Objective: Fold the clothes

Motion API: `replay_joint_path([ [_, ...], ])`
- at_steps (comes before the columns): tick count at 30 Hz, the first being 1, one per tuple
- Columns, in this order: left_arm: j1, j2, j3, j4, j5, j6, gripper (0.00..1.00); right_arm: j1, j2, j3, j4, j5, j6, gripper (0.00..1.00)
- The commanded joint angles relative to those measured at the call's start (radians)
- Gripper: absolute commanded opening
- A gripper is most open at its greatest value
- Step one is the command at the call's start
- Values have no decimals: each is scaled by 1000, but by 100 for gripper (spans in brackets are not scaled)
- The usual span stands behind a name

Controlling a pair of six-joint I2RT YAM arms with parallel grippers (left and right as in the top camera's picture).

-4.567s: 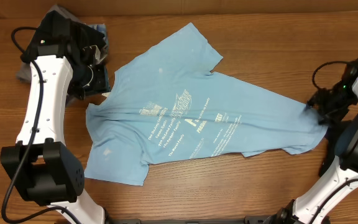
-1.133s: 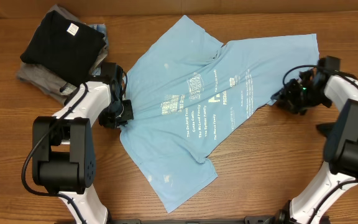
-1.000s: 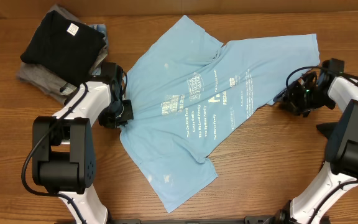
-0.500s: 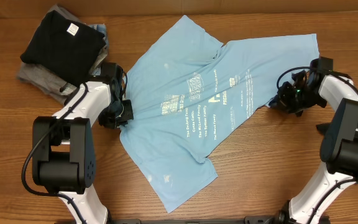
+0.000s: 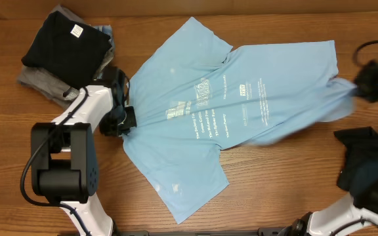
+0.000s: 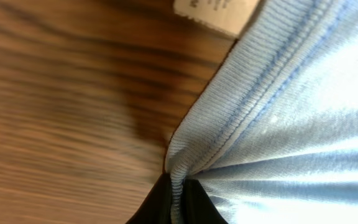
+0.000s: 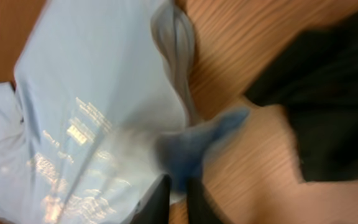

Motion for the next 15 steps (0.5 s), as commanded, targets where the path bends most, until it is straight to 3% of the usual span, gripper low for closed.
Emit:
replay_joint_path([
  [1, 56, 69, -13, -19, -68, 43, 10, -23, -34, 131, -63, 142, 95, 88],
  [2, 61, 69, -3, -28, -66, 55, 11, -26, -36, 154, -79, 132, 95, 100],
  [15, 51, -24, 182, -235, 88, 152, 24, 60, -41, 109, -96, 51, 56, 100],
])
